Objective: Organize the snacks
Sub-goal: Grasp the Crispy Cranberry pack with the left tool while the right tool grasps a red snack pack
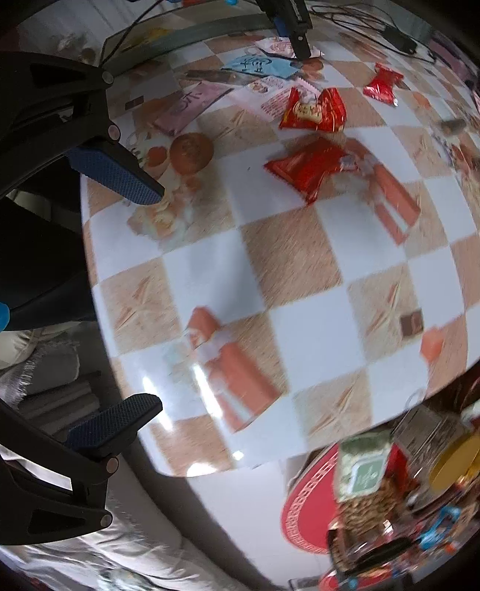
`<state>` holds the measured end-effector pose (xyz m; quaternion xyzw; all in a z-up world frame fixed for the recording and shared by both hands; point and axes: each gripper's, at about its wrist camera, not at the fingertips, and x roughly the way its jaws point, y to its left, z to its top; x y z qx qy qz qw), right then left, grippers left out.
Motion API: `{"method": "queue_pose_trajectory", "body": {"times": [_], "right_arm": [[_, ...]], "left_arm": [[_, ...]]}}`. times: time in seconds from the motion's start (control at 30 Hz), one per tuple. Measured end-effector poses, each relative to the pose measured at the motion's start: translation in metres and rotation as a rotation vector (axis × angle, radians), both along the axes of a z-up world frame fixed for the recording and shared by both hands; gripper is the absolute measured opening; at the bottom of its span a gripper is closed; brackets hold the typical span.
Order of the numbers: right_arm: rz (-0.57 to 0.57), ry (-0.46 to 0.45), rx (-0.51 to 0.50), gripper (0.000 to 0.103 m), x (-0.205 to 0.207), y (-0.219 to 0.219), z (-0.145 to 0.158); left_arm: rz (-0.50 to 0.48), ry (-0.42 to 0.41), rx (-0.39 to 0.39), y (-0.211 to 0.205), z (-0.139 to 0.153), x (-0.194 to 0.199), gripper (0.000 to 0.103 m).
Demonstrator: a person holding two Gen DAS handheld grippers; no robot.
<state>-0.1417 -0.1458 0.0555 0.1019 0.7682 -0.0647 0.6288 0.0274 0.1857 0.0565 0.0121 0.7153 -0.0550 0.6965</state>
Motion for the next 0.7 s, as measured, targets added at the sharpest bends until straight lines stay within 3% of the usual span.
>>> {"method": "queue_pose_trajectory", "body": {"times": [0.37, 0.6, 0.67, 0.7], "right_arm": [[0.144, -0.063, 0.009, 0.103, 0.070, 0.036, -0.020], [0.233, -0.065, 0.002, 0.101, 0.097, 0.062, -0.034], [0.249, -0.046, 0.002, 0.066, 0.101, 0.072, -0.039], [0.250, -0.032, 0.000, 0.057, 0.102, 0.074, -0.042]], "left_arm": [[-0.023, -0.048, -0.028, 0.031, 0.043, -0.049, 0.042], [-0.052, -0.048, -0.029, 0.020, 0.058, -0.080, 0.042], [-0.060, -0.048, -0.026, 0.016, 0.059, -0.085, 0.042], [-0.062, -0.047, -0.025, 0.018, 0.061, -0.089, 0.042]]}}
